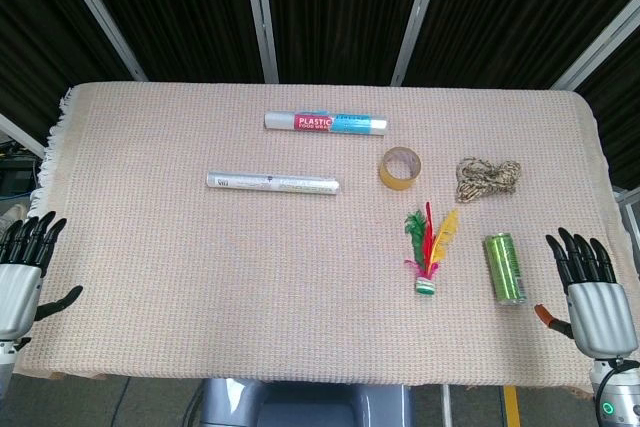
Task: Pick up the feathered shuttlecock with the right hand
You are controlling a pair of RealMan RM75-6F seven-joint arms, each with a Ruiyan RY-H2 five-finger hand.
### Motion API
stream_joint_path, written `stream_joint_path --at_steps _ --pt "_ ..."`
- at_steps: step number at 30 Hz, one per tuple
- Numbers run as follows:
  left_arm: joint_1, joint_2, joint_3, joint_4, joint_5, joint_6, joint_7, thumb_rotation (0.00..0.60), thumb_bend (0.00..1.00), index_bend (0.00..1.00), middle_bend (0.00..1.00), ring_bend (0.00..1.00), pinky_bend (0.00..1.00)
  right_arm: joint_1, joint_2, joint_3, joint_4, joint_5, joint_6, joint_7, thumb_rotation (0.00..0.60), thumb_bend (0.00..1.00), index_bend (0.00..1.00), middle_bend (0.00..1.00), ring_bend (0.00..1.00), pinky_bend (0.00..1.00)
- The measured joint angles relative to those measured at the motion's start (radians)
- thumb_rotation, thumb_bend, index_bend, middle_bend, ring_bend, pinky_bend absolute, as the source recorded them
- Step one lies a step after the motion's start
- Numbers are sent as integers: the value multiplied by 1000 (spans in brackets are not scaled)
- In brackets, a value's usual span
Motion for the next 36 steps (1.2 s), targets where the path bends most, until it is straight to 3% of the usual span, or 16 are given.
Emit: stream_joint_path --at_steps 5,9,14,19,25,36 --pt "-3 2 3 -10 -12 -21 16 600 153 0 0 0 0 3 12 -2 -20 26 -37 -13 600 7 2 0 0 0" --pt "-4 1 4 -17 -17 -27 23 600 154 0 0 0 0 6 16 -4 -19 24 -45 -1 600 8 66 0 0 0" --pt "-4 3 4 -24 -11 -23 21 600 154 0 0 0 0 23 17 -5 -13 -5 -56 28 600 53 258 0 0 0" --pt "-6 3 -4 -19 -23 -26 15 600 152 0 0 0 0 84 11 1 13 -109 -72 21 600 92 411 3 0 0" --pt "-16 -4 -6 -16 -46 -57 31 600 154 0 0 0 0 225 -18 18 75 -238 -143 18 600 101 429 18 0 0" --pt "-23 -30 -20 -3 -96 -82 85 600 153 0 0 0 0 437 -93 34 228 -250 -394 108 600 116 375 30 0 0"
